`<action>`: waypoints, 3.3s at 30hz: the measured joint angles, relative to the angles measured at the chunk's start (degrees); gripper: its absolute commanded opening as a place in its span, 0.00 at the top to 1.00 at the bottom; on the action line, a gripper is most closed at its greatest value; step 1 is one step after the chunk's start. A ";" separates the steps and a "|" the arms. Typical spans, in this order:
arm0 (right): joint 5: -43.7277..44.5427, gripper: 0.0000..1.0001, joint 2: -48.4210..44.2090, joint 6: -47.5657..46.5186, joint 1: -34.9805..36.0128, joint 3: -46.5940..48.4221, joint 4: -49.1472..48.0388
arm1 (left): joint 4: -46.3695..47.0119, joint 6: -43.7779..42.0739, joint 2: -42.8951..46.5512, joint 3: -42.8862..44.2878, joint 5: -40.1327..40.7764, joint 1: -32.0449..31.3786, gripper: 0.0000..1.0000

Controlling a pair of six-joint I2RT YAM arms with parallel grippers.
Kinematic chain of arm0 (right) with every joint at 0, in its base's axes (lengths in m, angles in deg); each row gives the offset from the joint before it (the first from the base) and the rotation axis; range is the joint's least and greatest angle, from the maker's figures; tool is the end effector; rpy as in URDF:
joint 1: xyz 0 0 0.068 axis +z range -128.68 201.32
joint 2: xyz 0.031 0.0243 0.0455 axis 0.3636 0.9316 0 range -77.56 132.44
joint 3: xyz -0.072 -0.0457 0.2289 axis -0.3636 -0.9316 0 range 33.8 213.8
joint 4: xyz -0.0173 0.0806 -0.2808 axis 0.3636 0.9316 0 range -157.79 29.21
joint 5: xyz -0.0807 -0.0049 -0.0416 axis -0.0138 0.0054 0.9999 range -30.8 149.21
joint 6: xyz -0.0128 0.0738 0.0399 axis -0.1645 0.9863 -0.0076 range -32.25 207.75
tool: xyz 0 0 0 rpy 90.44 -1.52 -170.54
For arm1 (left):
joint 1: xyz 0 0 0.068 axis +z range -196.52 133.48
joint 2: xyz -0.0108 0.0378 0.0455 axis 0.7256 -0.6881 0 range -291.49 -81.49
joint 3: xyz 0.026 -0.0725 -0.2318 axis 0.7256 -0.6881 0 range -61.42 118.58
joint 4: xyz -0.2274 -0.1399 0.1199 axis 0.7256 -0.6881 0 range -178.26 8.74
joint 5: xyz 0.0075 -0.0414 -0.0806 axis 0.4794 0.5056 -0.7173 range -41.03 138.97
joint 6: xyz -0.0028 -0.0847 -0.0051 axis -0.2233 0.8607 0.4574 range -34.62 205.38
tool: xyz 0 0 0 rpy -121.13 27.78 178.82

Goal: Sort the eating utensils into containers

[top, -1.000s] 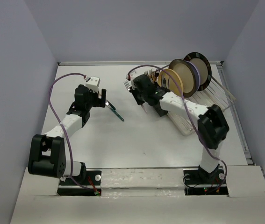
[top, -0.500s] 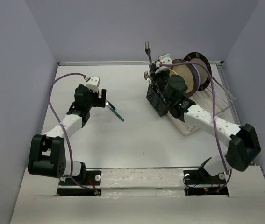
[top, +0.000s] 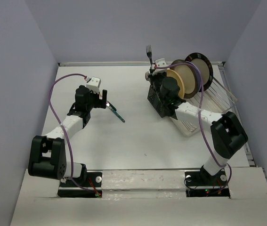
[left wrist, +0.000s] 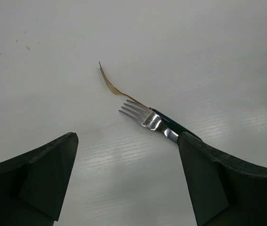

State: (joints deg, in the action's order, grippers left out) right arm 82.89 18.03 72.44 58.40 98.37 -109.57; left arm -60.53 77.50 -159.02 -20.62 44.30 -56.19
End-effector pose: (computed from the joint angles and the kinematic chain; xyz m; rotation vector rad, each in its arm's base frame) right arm 0.3786 0.2486 0.2815 -0.2904 1.3686 0.0301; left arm 0.3645 -0.0683 0.1832 0.3383 1.8191 -0.0972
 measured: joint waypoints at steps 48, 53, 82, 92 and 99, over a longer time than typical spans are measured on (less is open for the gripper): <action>-9.51 0.48 -6.34 6.38 -1.01 -1.60 12.63 | -3.43 2.29 -4.94 2.67 -2.60 0.00 0.25; -11.52 0.49 -6.32 10.84 1.81 4.39 22.40 | -11.28 5.49 -16.15 12.68 -4.39 -0.96 0.29; -9.92 0.50 -0.46 15.17 6.16 3.23 32.39 | -18.60 8.24 -26.34 18.38 -3.04 -2.25 0.60; -9.07 0.50 -1.90 13.79 6.16 2.93 32.37 | -19.32 6.14 -26.05 18.03 -5.16 -1.49 1.00; -9.29 0.50 -2.36 13.14 6.16 2.84 32.39 | -20.26 6.54 -25.20 17.49 -6.19 -1.22 1.00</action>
State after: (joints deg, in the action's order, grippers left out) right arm 73.60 15.67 85.57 64.56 101.22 -77.18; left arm -80.79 84.04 -184.22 -3.14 38.11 -57.42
